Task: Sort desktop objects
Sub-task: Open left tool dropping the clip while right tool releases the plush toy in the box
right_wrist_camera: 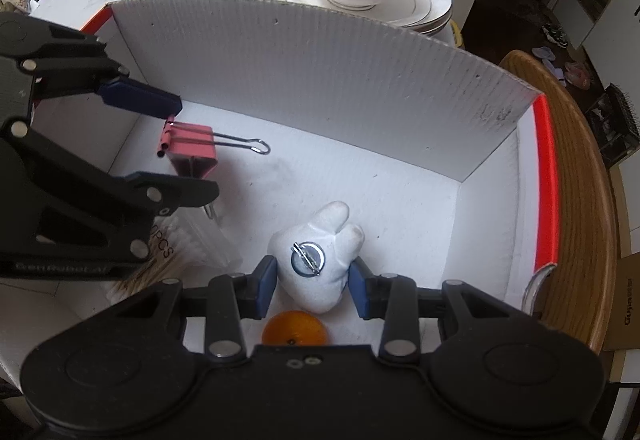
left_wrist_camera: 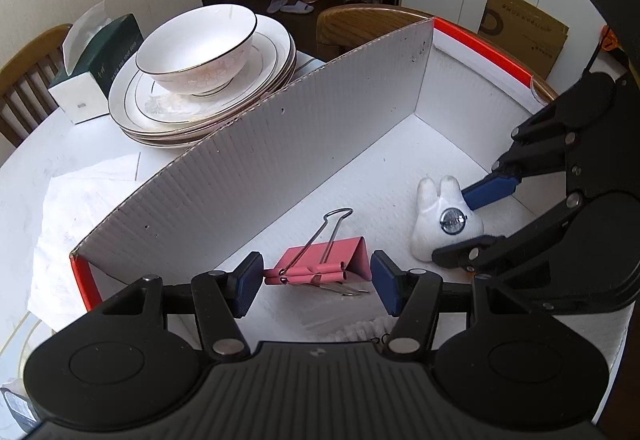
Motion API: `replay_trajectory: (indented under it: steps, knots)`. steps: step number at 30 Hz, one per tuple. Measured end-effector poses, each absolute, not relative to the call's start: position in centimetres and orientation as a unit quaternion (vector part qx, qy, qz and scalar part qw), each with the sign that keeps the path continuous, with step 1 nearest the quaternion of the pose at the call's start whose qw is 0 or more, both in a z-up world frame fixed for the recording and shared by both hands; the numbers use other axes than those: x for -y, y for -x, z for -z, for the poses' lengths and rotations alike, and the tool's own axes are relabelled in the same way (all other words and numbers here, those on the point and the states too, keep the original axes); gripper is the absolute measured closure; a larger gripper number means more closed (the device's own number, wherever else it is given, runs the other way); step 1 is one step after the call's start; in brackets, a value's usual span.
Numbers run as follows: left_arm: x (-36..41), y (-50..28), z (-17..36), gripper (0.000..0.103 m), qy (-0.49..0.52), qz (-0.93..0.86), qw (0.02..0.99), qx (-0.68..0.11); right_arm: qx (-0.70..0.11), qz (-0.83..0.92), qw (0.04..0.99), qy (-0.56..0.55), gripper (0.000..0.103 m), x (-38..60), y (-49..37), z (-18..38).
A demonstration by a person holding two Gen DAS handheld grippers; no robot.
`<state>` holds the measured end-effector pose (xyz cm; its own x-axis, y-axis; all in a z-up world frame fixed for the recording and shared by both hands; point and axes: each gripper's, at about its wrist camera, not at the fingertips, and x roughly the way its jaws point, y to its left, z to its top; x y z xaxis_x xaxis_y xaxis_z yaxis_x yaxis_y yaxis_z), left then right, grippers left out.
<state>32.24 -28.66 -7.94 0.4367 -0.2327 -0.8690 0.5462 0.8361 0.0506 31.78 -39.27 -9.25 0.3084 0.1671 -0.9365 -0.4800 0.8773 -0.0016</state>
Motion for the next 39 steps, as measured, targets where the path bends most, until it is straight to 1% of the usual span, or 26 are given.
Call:
replay_trajectory:
  steps: [3, 6, 9, 13, 15, 18, 23, 33, 39]
  knots:
    - [28.6, -32.3, 7.9, 0.045, -0.163, 0.234, 0.830, -0.479, -0.557, -0.203, 0.792, 0.145, 0.064, 39.1, -31.7, 9.5]
    - [28.6, -32.2, 8.0, 0.044, -0.165, 0.231, 0.829, -0.482, -0.556, -0.202, 0.792, 0.148, 0.064, 39.0, -31.7, 9.6]
    - [28.4, -32.0, 8.1, 0.044, -0.162, 0.231, 0.829, -0.483, -0.555, -0.202, 0.794, 0.145, 0.062, 39.2, -31.5, 9.6]
    - [28.0, -31.8, 7.9, 0.044, -0.154, 0.229, 0.831, -0.483, -0.551, -0.203, 0.797, 0.145, 0.056, 39.5, -31.0, 9.3]
    - [27.8, -31.5, 7.7, 0.044, -0.149, 0.231, 0.833, -0.480, -0.549, -0.205, 0.798, 0.140, 0.055, 39.7, -30.9, 9.1]
    - [27.5, -31.1, 7.0, 0.032, -0.139, 0.233, 0.840, -0.471, -0.546, -0.209, 0.800, 0.137, 0.052, 40.2, -30.6, 8.8]
    - [26.6, -30.5, 5.9, 0.032, -0.118, 0.237, 0.846, -0.463, -0.533, -0.212, 0.809, 0.127, 0.043, 40.8, -29.7, 8.0]
    - [25.2, -27.6, 2.7, 0.032, -0.084, 0.250, 0.865, -0.426, -0.498, -0.233, 0.829, 0.104, 0.040, 41.5, -27.9, 5.0]
    - [23.9, -25.7, 1.0, 0.032, -0.074, 0.248, 0.879, -0.401, -0.463, -0.254, 0.845, 0.082, 0.036, 40.8, -25.7, 2.7]
